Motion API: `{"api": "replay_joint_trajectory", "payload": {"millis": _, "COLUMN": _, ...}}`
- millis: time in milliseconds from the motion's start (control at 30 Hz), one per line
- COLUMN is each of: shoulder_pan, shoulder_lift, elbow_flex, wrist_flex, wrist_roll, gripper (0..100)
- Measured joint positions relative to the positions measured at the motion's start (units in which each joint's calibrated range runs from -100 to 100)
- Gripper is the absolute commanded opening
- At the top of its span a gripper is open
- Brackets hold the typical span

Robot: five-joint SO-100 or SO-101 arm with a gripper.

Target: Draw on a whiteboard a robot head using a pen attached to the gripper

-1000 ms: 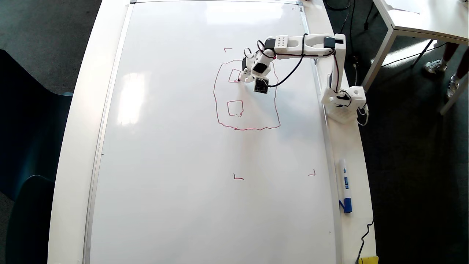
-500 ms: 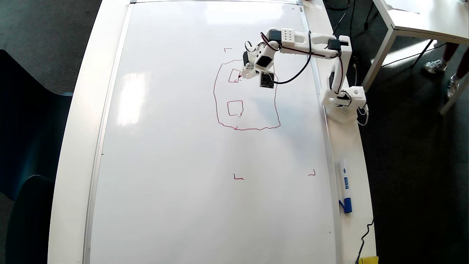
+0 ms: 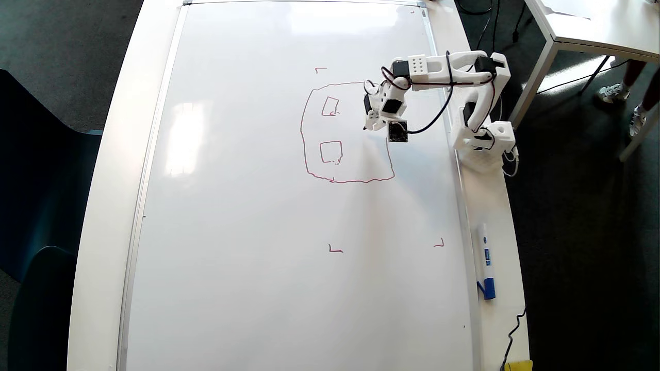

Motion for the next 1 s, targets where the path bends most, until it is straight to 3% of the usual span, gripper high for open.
{"api": "replay_joint_trajectory", "payload": {"millis": 1000, "shoulder_pan": -1.51, "shoulder_lift": 0.08, "elbow_flex": 5.66, "wrist_flex": -6.17, "wrist_roll": -0.05, "gripper": 1}}
